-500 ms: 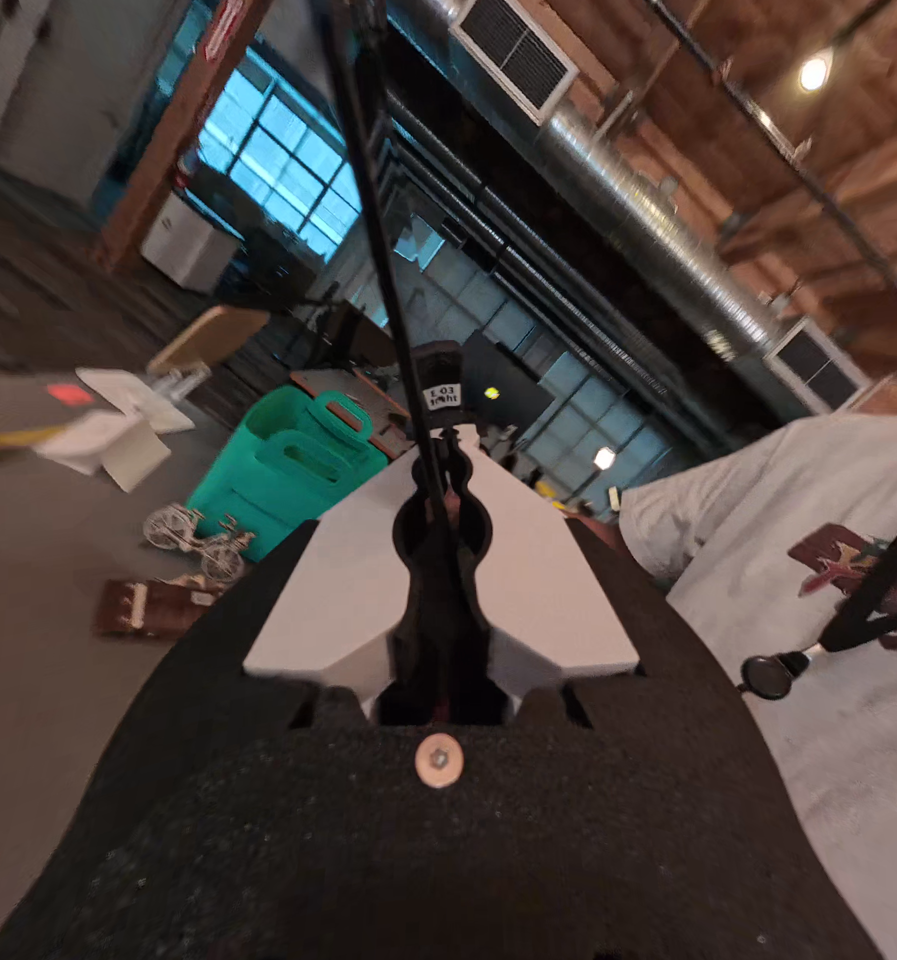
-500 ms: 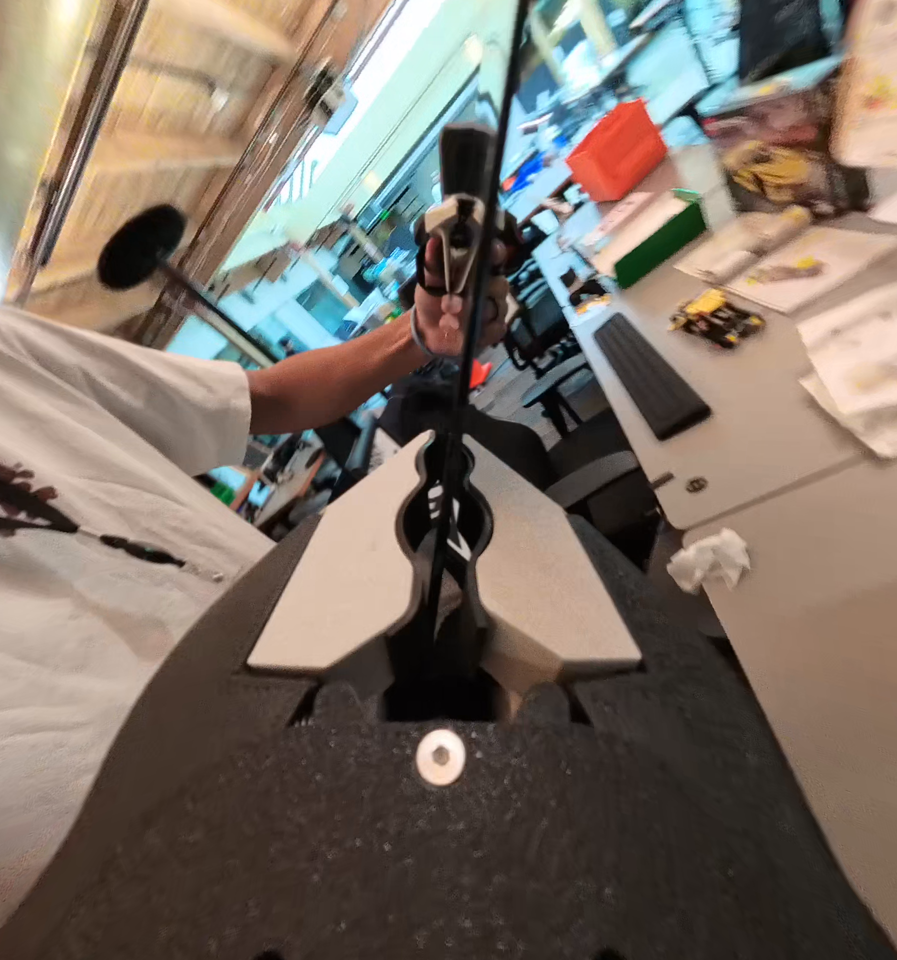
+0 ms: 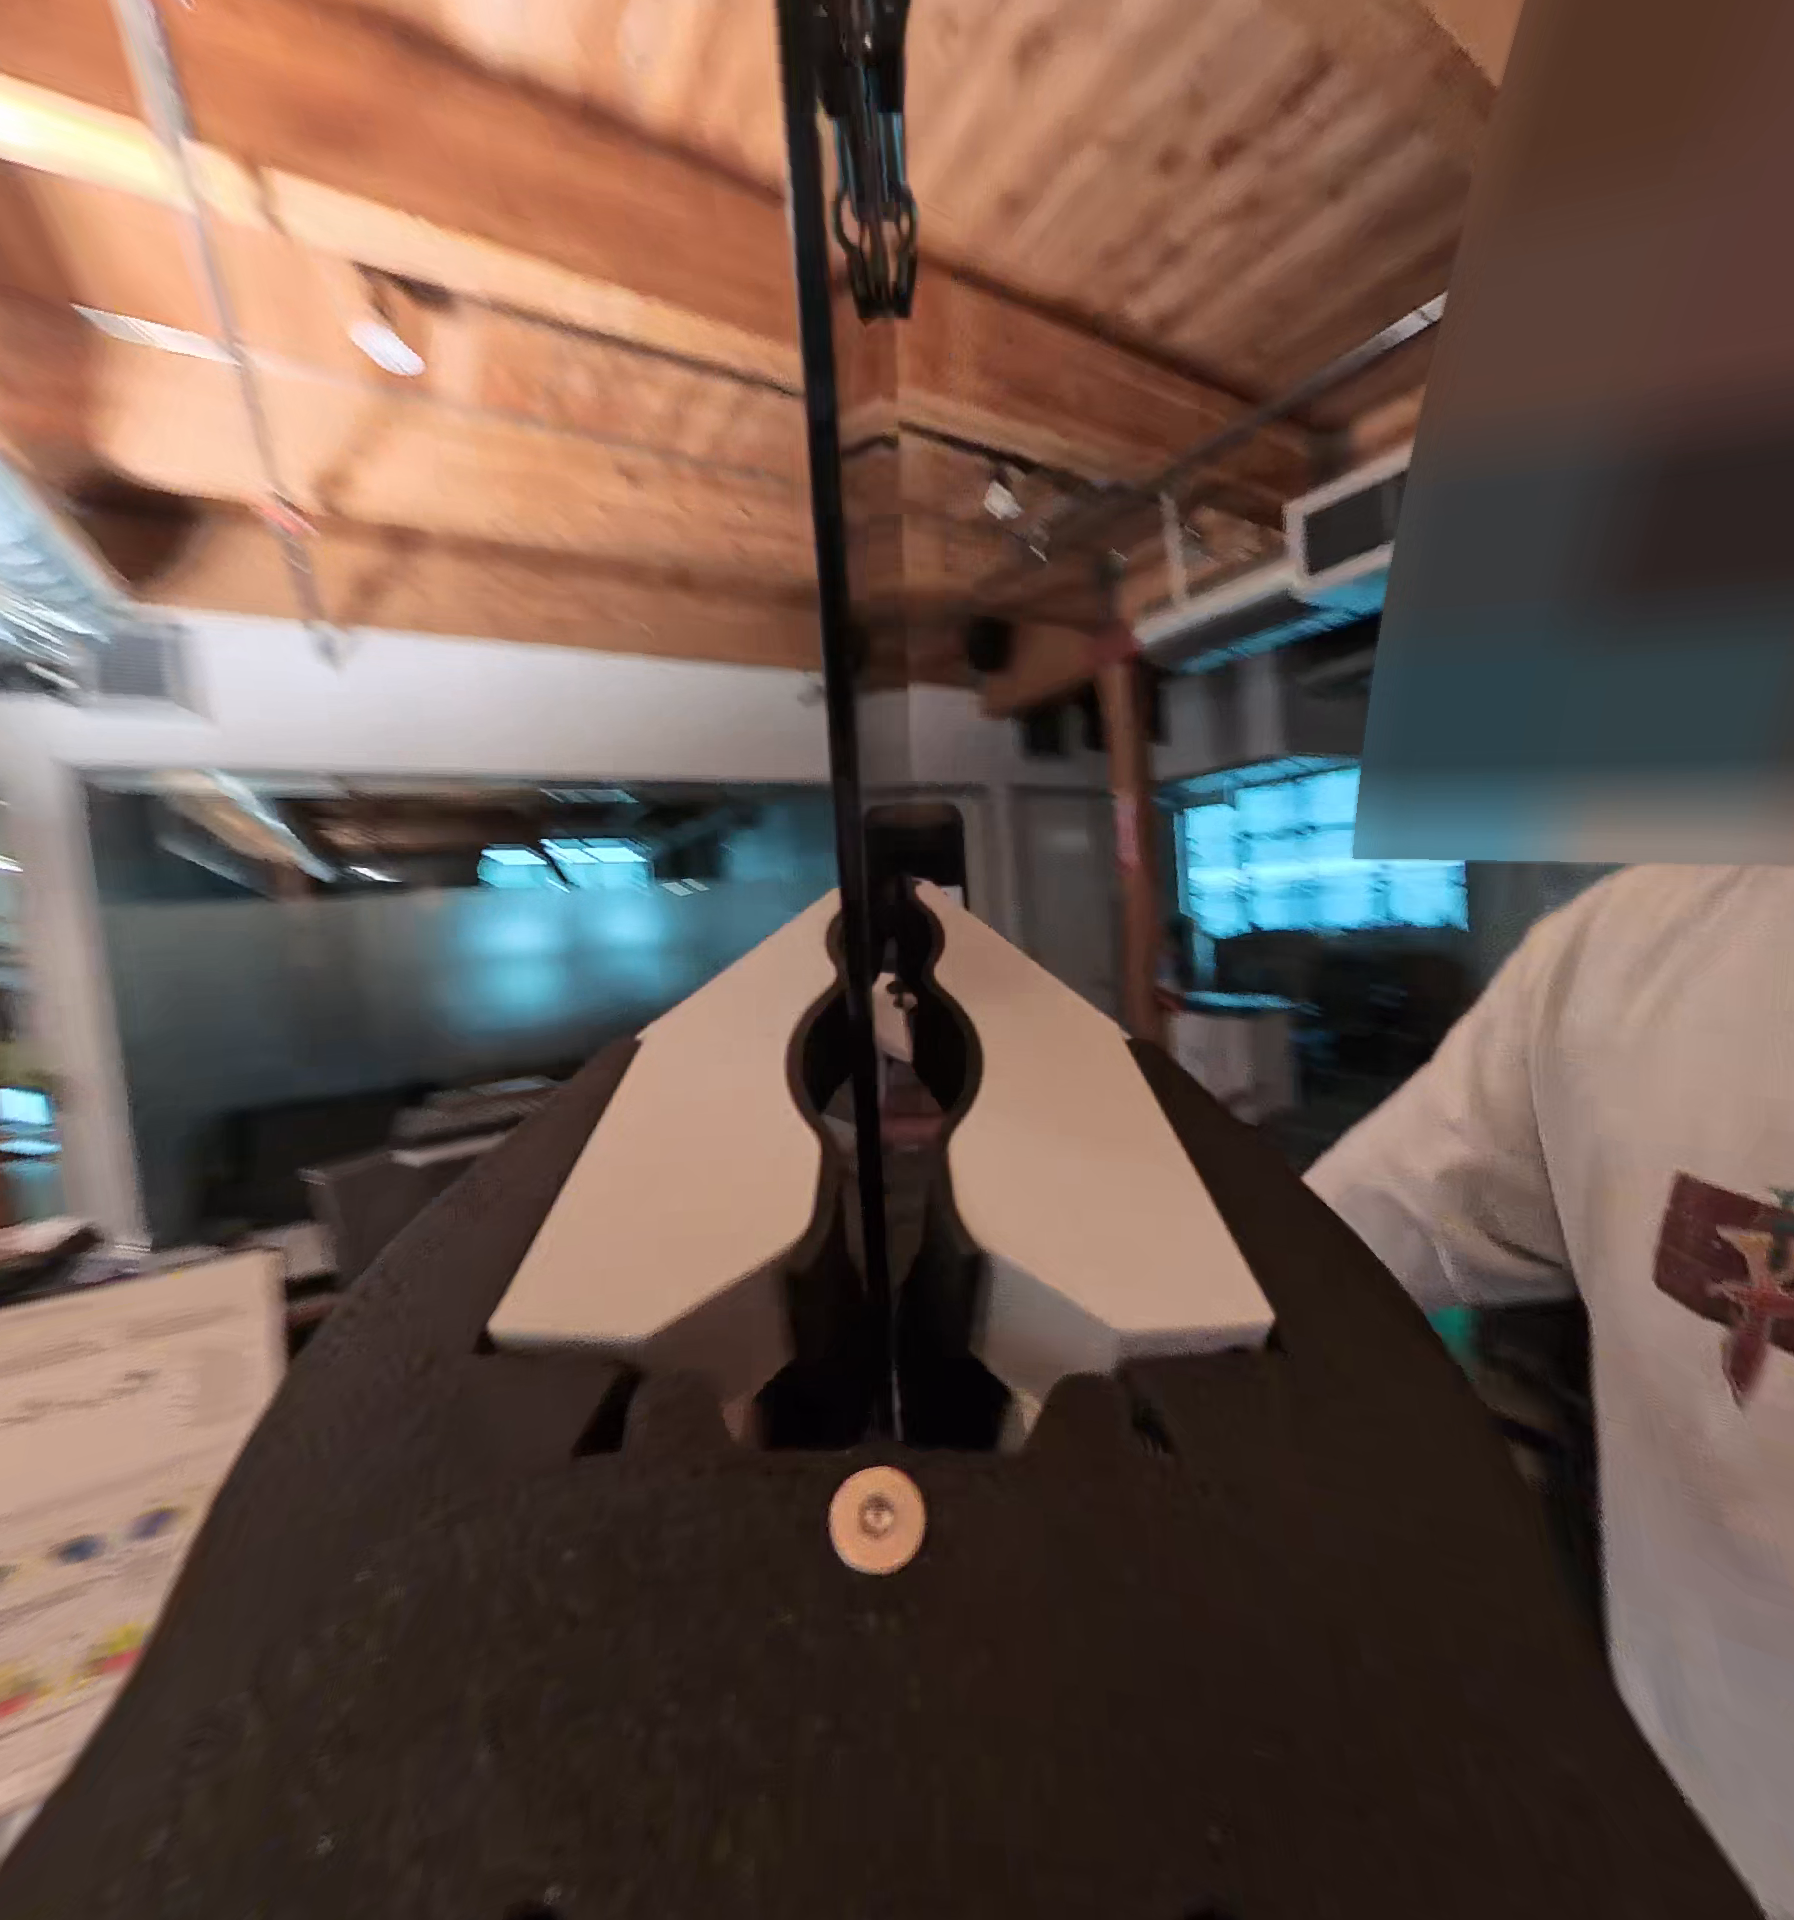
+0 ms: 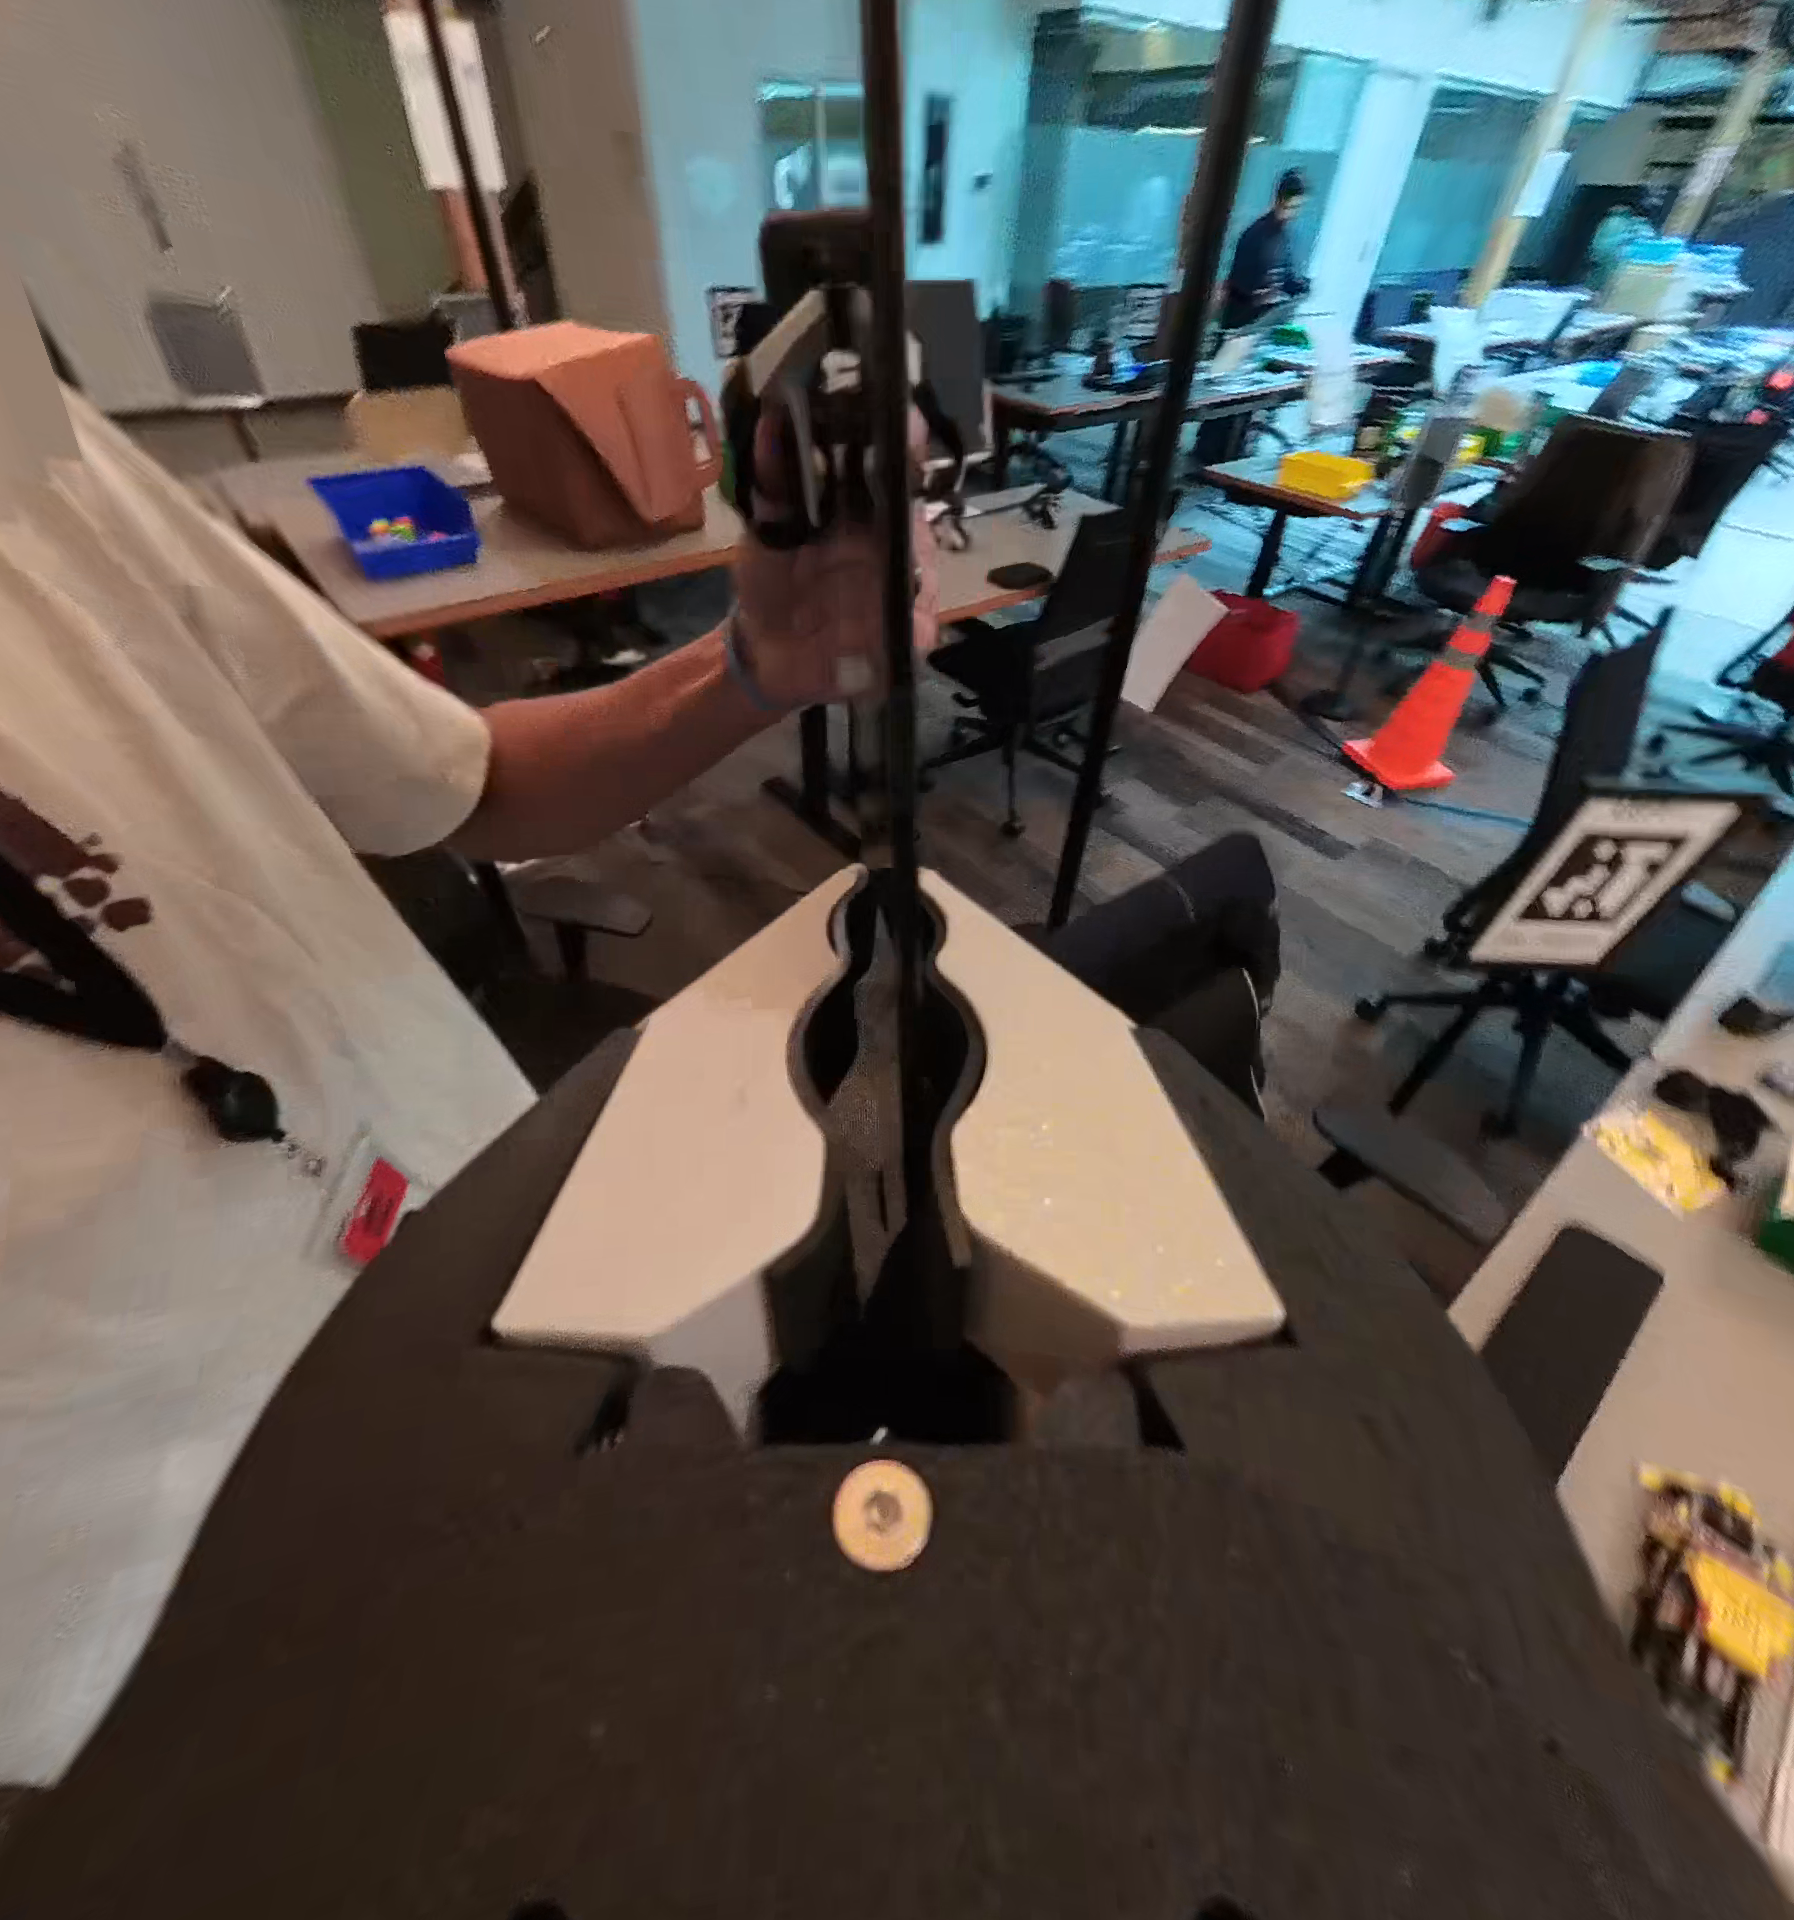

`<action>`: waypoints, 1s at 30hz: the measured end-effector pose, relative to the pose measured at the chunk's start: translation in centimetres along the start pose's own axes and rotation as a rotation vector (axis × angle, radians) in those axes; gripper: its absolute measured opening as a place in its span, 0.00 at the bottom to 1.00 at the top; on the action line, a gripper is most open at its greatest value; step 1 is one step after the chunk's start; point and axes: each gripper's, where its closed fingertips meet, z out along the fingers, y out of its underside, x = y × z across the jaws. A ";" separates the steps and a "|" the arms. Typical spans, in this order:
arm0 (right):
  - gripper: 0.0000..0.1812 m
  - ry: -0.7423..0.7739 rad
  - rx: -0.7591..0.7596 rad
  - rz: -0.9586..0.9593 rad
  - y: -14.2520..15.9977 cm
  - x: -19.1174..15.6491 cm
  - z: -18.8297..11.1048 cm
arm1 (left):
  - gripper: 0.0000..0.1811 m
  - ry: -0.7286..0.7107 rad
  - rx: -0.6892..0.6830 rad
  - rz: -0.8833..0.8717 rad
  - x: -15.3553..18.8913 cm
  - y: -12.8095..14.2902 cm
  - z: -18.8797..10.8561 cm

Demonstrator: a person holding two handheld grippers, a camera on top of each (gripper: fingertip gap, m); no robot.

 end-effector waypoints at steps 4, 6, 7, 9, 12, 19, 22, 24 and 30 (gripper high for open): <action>0.02 -0.245 -0.021 -0.036 -4.7 1.4 12.6 | 0.02 -0.230 0.132 0.137 1.6 -6.6 -11.0; 0.02 -0.367 -0.077 -0.060 -4.9 1.7 19.4 | 0.02 -0.347 0.142 0.194 2.5 -8.5 -16.9; 0.02 -0.419 -0.105 -0.079 -4.7 1.8 22.9 | 0.02 -0.409 0.136 0.218 3.0 -9.2 -20.0; 0.02 -0.538 -0.150 -0.079 -3.9 1.6 30.0 | 0.02 -0.514 0.123 0.242 4.0 -10.3 -26.4; 0.02 -0.677 -0.229 -0.039 -1.7 1.1 40.7 | 0.03 -0.683 0.096 0.260 5.7 -11.0 -36.0; 0.01 -1.075 -0.455 0.046 4.8 -3.4 60.8 | 0.02 -1.048 0.190 0.157 10.6 -11.1 -55.1; 0.01 -1.231 -0.489 0.132 5.0 -5.8 68.6 | 0.02 -1.201 0.294 0.154 13.5 -12.6 -61.5; 0.01 -1.317 -0.511 0.143 4.9 -7.4 73.4 | 0.02 -1.301 0.348 0.165 15.5 -13.4 -65.1; 0.01 -1.603 -0.525 0.159 4.0 -11.8 86.3 | 0.02 -1.496 0.506 0.242 20.4 -16.2 -73.7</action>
